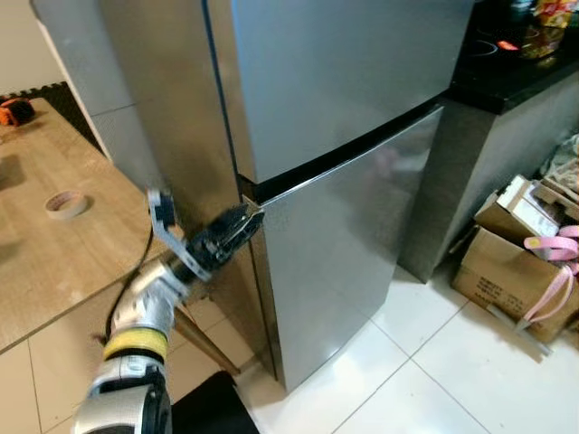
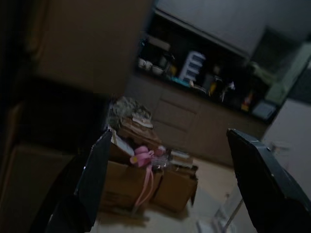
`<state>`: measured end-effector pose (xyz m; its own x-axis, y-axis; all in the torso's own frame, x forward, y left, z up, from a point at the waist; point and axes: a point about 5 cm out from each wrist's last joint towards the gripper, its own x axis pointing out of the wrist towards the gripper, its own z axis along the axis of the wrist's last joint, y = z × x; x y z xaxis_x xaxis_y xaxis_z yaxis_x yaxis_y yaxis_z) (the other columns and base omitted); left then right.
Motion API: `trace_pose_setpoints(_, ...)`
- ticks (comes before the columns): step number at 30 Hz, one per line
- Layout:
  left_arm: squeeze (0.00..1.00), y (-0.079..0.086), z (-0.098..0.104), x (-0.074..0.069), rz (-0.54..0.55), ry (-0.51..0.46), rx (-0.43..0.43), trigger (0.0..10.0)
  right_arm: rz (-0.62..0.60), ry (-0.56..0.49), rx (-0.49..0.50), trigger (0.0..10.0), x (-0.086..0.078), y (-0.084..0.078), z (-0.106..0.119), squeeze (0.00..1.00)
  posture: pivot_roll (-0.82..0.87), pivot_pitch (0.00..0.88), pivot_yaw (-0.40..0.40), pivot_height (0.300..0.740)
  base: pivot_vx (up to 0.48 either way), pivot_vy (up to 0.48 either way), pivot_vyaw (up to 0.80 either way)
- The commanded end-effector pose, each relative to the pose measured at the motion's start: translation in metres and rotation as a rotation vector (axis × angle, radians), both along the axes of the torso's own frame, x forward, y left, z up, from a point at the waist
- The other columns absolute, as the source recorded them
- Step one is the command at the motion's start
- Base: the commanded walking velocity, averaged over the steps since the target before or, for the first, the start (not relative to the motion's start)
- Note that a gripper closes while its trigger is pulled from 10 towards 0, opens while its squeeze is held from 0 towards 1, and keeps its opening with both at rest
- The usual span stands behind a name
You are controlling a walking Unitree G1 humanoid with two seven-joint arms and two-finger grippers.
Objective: Restocking fridge
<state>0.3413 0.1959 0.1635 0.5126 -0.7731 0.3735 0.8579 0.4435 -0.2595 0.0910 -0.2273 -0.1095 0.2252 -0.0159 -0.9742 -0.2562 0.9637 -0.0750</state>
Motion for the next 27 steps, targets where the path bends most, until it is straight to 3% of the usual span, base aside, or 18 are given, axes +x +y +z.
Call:
trace_pose_setpoints(1, 0.0, 0.004, 0.007, 0.003, 0.009, -0.029, 0.092, 10.0, -0.023, -0.004, 0.005, 10.0, -0.002, 0.001, -0.001, 0.0, -0.08, 0.0, 0.055, 0.74, 0.0, 0.0, 0.0)
trace_pose_setpoints(4, 0.0, -0.002, 0.013, 0.007, 0.016, -0.062, 0.183, 10.0, -0.03, -0.002, 0.005, 10.0, -0.004, 0.001, -0.001, 0.0, -0.09, 0.004, 0.058, 0.74, 0.0, 0.0, 0.0)
trace_pose_setpoints(9, 0.0, -0.005, 0.016, 0.01, 0.048, -0.088, 0.265, 10.0, -0.035, 0.001, 0.006, 10.0, -0.006, 0.001, -0.002, 0.0, -0.09, 0.013, 0.062, 0.74, 0.0, 0.0, 0.0)
trace_pose_setpoints(12, 0.0, -0.004, 0.02, 0.012, 0.087, -0.111, 0.273, 10.0, -0.04, 0.003, 0.007, 10.0, -0.008, 0.001, -0.002, 0.0, -0.09, 0.014, 0.063, 0.74, 0.0, 0.0, 0.0)
trace_pose_setpoints(16, 0.0, 0.003, 0.027, 0.01, 0.1, -0.139, 0.219, 10.0, -0.042, 0.007, 0.007, 10.0, -0.01, 0.001, -0.002, 0.0, -0.1, 0.016, 0.063, 0.74, 0.0, 0.0, 0.0)
trace_pose_setpoints(19, 0.0, 0.009, 0.029, 0.001, 0.041, -0.144, 0.165, 10.0, -0.04, 0.009, 0.007, 10.0, -0.01, 0.001, -0.002, 0.0, -0.09, 0.012, 0.056, 0.74, 0.0, 0.0, 0.0)
trace_pose_setpoints(22, 0.0, 0.015, 0.018, -0.017, -0.083, -0.117, 0.215, 10.0, -0.038, 0.005, 0.005, 10.0, -0.008, -0.001, -0.002, 0.0, -0.09, 0.009, 0.056, 0.74, 0.0, 0.0, 0.0)
trace_pose_setpoints(23, 0.0, 0.015, 0.018, -0.017, -0.083, -0.117, 0.215, 10.0, -0.038, 0.005, 0.005, 10.0, -0.008, -0.001, -0.002, 0.0, -0.09, 0.009, 0.056, 0.74, 0.0, 0.0, 0.0)
trace_pose_setpoints(27, 0.0, 0.031, -0.001, -0.021, -0.004, -0.052, 0.382, 10.0, -0.033, -0.001, 0.002, 10.0, -0.005, -0.001, -0.001, 0.0, -0.08, 0.006, 0.055, 0.74, 0.0, 0.0, 0.0)
